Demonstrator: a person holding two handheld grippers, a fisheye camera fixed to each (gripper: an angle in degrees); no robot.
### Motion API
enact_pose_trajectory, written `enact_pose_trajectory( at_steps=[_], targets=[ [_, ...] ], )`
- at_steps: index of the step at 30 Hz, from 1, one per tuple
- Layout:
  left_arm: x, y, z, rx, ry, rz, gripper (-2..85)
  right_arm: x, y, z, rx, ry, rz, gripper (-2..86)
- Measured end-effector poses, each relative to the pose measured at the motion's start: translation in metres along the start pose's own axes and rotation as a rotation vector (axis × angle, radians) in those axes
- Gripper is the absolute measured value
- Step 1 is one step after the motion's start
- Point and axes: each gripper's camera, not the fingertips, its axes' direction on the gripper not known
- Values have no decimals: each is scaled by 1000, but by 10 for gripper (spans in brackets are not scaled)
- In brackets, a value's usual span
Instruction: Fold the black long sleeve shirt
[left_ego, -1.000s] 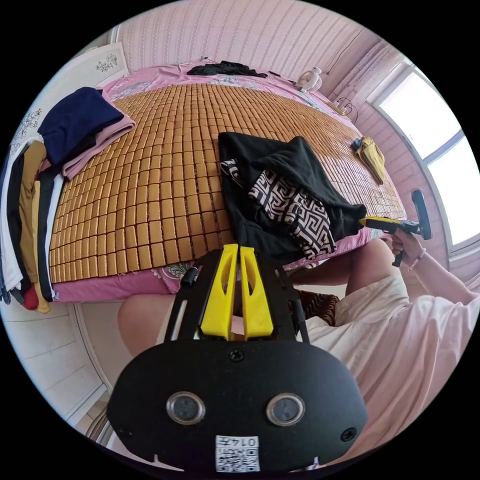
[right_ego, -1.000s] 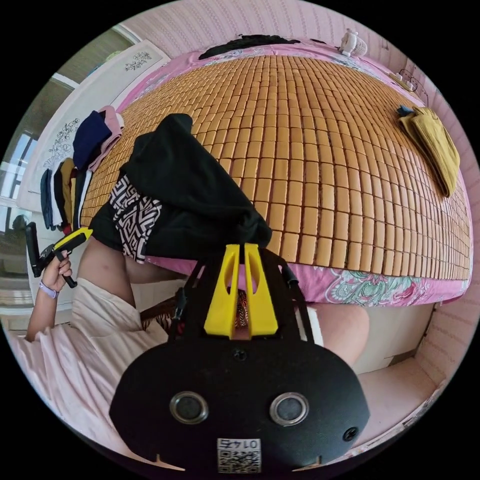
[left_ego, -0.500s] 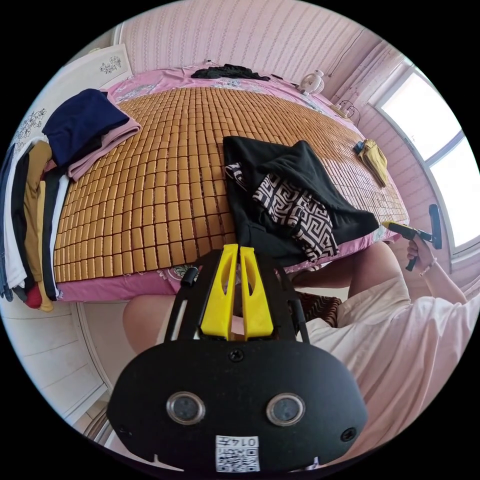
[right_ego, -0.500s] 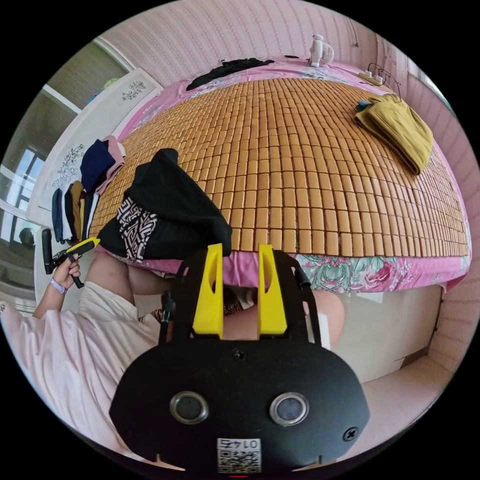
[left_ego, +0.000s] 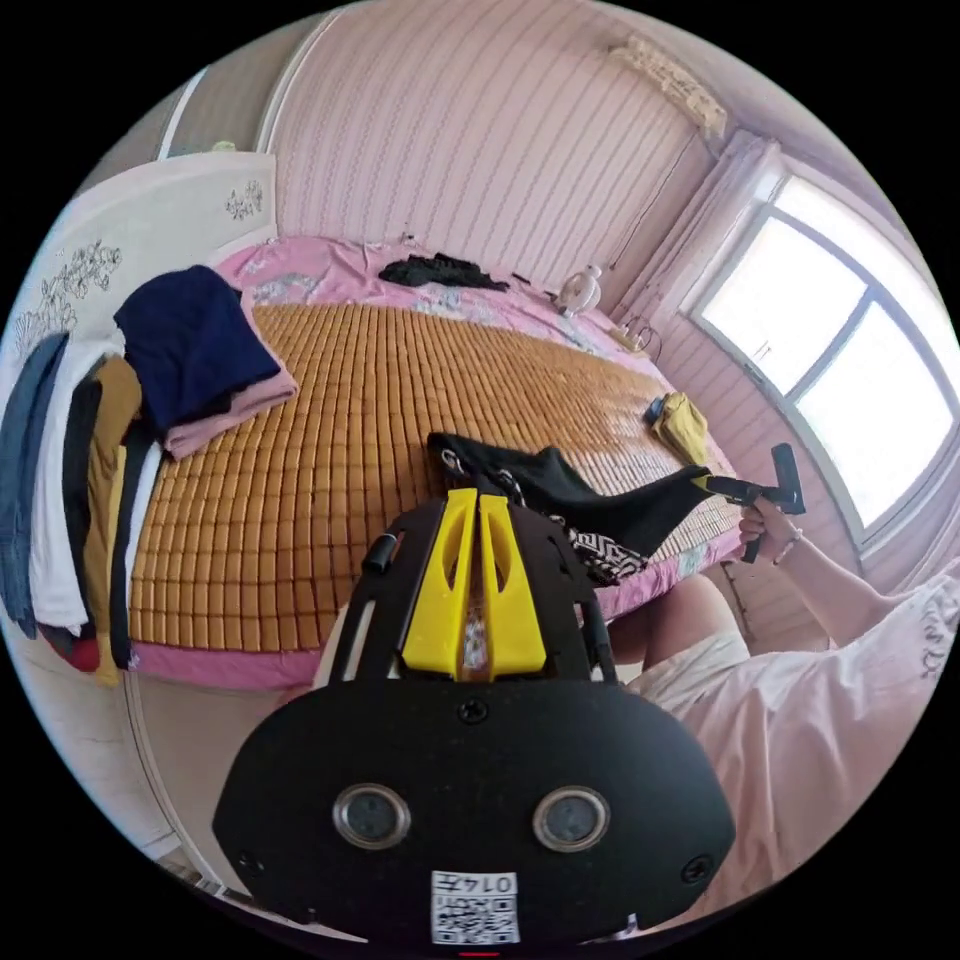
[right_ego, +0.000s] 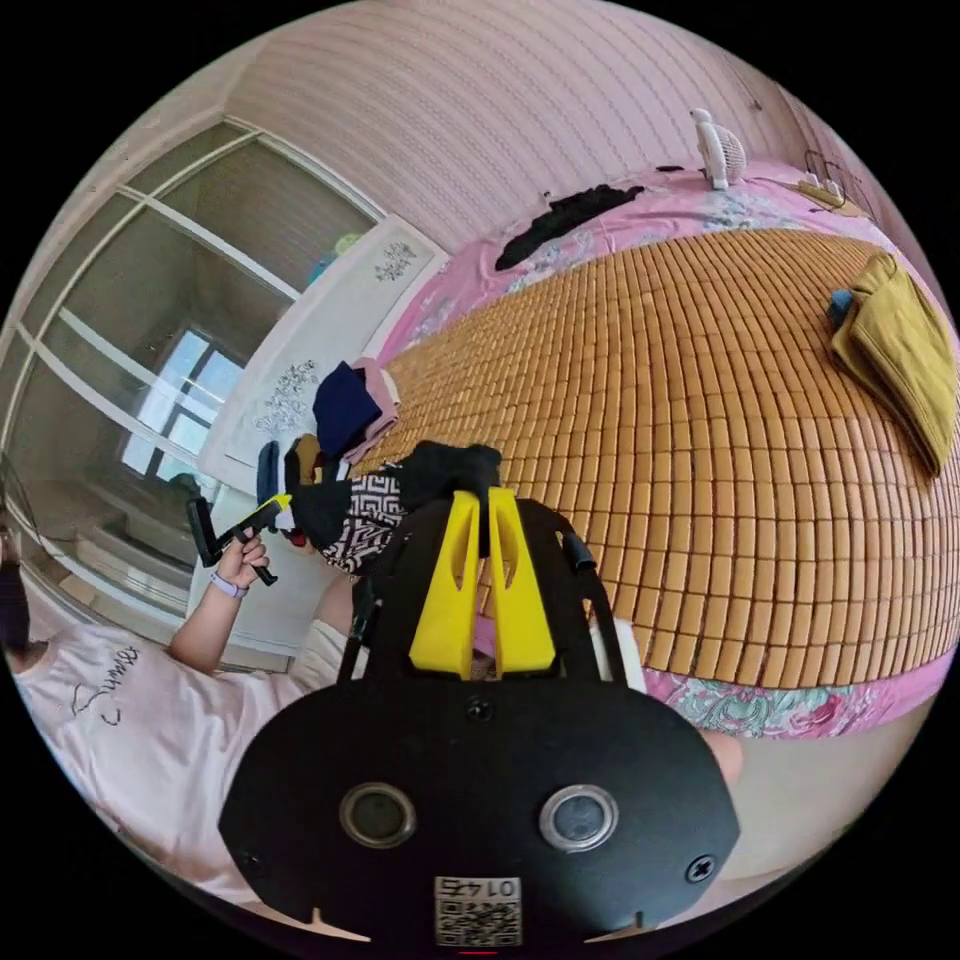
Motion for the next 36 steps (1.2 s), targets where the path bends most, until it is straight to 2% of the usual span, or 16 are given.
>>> enact_pose_trajectory(
  at_steps=[4, 9, 15, 19, 22, 26, 28, 32, 34, 36],
  targets=[
    [16, -48, -90, 213, -18, 84, -10, -74, -50, -91, 184, -65, -165, 6],
    [35, -99, -240, 545, 29, 122, -10, -165, -82, -198, 421, -149, -313, 6],
    [72, -103, -385, 881, 34, 188, -10, -269, -87, -305, 649, -154, -483, 5],
    [99, -96, -438, 946, -44, 244, -10, -324, -68, -354, 754, -100, -574, 4],
    [114, -75, -478, 1058, -24, 277, -10, -352, -48, -385, 802, -126, -646, 5],
    [134, -65, -517, 1107, -37, 321, -10, -396, -29, -405, 780, -47, -746, 5],
    [140, -62, -532, 1143, 8, 322, -10, -415, -14, -418, 826, -57, -816, 4],
    [151, -43, -573, 1345, 123, 353, -10, -448, 20, -456, 1007, -92, -921, 5],
    [156, -46, -583, 1377, 127, 390, -10, -458, 16, -462, 993, -68, -926, 5],
    [159, -66, -578, 1343, 57, 380, -10, -462, 0, -454, 930, 3, -900, 5]
  ],
)
